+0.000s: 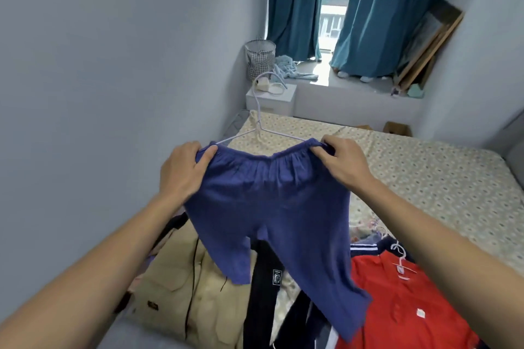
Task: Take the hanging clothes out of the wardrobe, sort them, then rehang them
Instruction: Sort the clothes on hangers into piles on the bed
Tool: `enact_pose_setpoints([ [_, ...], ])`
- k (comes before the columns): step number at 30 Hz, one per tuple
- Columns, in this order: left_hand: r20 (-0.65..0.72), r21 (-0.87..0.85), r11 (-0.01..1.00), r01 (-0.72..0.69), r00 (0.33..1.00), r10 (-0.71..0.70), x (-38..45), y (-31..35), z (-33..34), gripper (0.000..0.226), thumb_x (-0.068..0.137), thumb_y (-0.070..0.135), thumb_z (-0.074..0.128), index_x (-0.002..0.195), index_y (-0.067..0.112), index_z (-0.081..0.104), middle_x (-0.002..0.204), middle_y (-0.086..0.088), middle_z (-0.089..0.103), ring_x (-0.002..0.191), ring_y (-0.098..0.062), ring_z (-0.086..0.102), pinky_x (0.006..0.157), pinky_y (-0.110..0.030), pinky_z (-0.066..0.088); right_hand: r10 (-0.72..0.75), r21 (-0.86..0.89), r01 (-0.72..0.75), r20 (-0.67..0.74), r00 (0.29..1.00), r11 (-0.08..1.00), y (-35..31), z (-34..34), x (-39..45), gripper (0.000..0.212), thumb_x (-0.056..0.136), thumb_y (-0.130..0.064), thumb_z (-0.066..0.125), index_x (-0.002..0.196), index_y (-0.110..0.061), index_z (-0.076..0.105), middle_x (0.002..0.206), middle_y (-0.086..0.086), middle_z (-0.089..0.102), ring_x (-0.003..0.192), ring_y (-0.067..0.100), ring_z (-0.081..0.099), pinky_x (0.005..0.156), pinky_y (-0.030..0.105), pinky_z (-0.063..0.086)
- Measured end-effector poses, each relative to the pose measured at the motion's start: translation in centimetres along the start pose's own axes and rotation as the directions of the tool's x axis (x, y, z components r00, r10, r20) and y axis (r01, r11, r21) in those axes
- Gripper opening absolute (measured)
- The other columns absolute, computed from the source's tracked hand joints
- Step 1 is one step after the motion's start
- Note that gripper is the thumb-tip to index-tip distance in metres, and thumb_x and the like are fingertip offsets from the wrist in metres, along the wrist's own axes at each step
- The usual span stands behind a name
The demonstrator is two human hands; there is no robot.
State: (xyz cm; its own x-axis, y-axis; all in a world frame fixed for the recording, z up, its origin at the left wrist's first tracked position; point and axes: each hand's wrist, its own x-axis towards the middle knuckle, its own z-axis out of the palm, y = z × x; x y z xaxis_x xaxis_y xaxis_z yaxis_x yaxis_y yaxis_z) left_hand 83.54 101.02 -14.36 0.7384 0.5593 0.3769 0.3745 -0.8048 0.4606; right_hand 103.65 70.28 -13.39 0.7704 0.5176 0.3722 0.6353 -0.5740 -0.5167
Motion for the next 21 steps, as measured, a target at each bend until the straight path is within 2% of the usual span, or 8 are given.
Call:
enact_pose_setpoints([
  [3,0.003,0.032,0.999,0.029,1.000,-0.029,-0.9,-3.0,-1.5,0.054,0.105,0.058,0.044,0.068,0.019,0.038,0.071,0.003,0.049,0.073,-0.029,0.049,0.061,-0.040,0.034,-0.002,0.014,0.002,0.021,1.000,1.000,-2.8,2.3,-1.1,0.042,0.094,-0.041,0.064,0.066,-0.021,0.041,0.059,-0.004,0.051,0.062,0.022,0.051,0.058,0.040,0.037],
  [5,0.010,0.034,0.999,0.038,0.999,-0.038,-1.5,-4.9,-2.4,0.054,0.105,0.058,0.044,0.068,0.019,0.038,0.070,0.002,0.049,0.071,-0.029,0.049,0.061,-0.039,0.034,-0.013,0.009,0.013,0.028,1.000,1.000,-4.5,3.6,-1.9,0.044,0.094,-0.048,0.060,0.065,-0.021,0.041,0.059,-0.003,0.051,0.062,0.020,0.051,0.059,0.041,0.039],
  [10,0.036,0.016,0.999,-0.032,0.999,0.031,-3.3,-10.7,-4.3,0.052,0.105,0.057,0.044,0.067,0.021,0.038,0.070,0.003,0.050,0.070,-0.027,0.050,0.060,-0.039,0.036,0.006,0.006,-0.006,-0.002,1.000,1.000,-9.4,6.5,-4.8,0.046,0.094,-0.056,0.058,0.066,-0.021,0.045,0.060,-0.003,0.053,0.061,0.016,0.053,0.063,0.044,0.045],
  [15,0.104,-0.045,0.995,-0.094,0.990,0.098,-7.0,-18.6,-8.2,0.056,0.104,0.061,0.044,0.067,0.018,0.044,0.068,0.002,0.053,0.066,-0.023,0.050,0.058,-0.038,0.035,0.178,0.034,-0.175,-0.089,0.980,0.984,-16.5,12.0,-12.2,0.047,0.093,-0.061,0.060,0.067,-0.023,0.051,0.060,-0.006,0.056,0.062,0.011,0.055,0.061,0.042,0.044],
  [18,0.184,-0.023,0.993,-0.114,0.976,0.116,-11.0,-24.1,-11.0,0.058,0.103,0.064,0.043,0.066,0.019,0.045,0.066,0.003,0.054,0.063,-0.020,0.051,0.055,-0.036,0.033,0.238,0.070,-0.235,-0.053,0.970,0.970,-20.7,15.8,-18.1,0.050,0.091,-0.062,0.061,0.064,-0.022,0.048,0.058,-0.006,0.052,0.057,0.010,0.050,0.059,0.043,0.042],
  [21,0.265,-0.018,0.991,-0.130,0.955,0.130,-14.7,-29.0,-13.8,0.057,0.101,0.065,0.043,0.064,0.021,0.044,0.065,0.004,0.054,0.062,-0.019,0.053,0.055,-0.034,0.033,0.289,0.057,-0.287,-0.015,0.957,0.956,-24.9,18.9,-23.3,0.053,0.089,-0.065,0.059,0.063,-0.020,0.049,0.058,-0.003,0.053,0.058,0.014,0.054,0.059,0.043,0.042],
])
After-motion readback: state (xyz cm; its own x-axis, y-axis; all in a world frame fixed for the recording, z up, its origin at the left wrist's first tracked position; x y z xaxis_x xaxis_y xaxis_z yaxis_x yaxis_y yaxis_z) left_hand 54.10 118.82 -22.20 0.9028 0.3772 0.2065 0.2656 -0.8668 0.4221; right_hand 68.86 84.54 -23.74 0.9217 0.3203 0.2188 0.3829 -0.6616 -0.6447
